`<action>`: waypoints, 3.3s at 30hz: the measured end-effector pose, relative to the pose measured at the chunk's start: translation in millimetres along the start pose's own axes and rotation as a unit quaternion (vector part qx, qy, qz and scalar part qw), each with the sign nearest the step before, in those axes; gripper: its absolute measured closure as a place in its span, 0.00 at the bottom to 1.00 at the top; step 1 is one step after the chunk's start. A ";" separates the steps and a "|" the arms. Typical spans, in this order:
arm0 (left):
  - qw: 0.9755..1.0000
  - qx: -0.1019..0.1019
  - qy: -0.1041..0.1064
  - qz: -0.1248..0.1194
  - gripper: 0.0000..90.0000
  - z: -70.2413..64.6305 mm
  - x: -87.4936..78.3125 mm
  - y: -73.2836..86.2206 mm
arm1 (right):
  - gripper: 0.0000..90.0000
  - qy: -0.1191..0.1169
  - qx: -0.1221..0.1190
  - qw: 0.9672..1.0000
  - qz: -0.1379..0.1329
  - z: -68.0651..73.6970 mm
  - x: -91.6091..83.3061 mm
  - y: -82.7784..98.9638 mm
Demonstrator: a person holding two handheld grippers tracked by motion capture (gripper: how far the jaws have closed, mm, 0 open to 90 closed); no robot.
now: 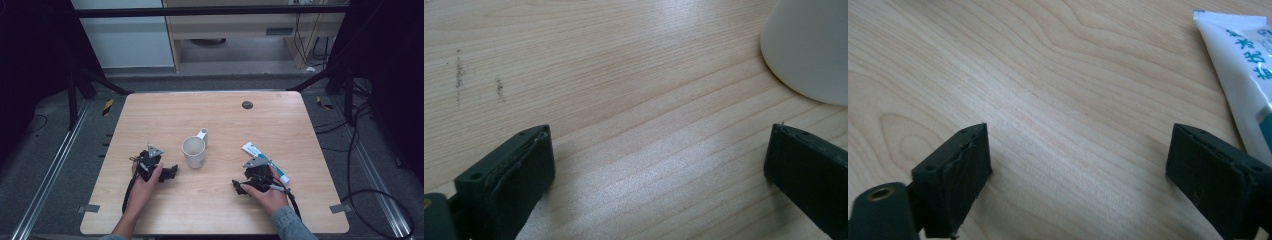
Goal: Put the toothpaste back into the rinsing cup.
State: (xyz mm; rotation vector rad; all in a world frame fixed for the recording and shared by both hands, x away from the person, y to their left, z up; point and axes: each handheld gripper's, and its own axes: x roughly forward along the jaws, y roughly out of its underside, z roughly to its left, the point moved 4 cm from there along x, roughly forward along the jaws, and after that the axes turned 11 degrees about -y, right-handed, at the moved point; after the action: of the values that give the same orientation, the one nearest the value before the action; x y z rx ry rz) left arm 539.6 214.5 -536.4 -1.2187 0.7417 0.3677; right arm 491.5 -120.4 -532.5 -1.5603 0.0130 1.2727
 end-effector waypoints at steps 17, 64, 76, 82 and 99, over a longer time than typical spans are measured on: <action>1.000 0.000 0.000 0.000 0.00 0.0 -0.1 0.1 | 0.29 0.018 -0.005 0.997 0.074 -20.4 -57.7 -26.0; 1.000 0.002 0.002 -0.001 0.00 0.7 0.7 -0.4 | 0.61 -0.001 0.051 0.971 0.234 -93.3 -1.9 -64.5; 1.000 0.002 0.002 -0.001 0.00 0.8 0.8 -0.5 | 0.64 0.004 0.056 0.970 0.238 -93.3 0.7 -63.7; 1.000 0.002 0.002 -0.001 0.00 0.8 0.8 -0.5 | 0.64 0.009 0.051 0.970 0.239 -93.7 1.7 -63.2; 1.000 0.003 0.002 -0.001 0.00 1.0 0.9 -0.6 | 0.79 0.013 0.064 0.972 0.225 -95.7 -0.3 -62.6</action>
State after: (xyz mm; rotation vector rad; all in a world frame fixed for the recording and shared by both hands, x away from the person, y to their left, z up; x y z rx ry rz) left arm 540.9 215.1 -536.5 -1.2157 0.7451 0.3614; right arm 594.0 -161.3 -502.4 -1.5092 0.4817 1.5650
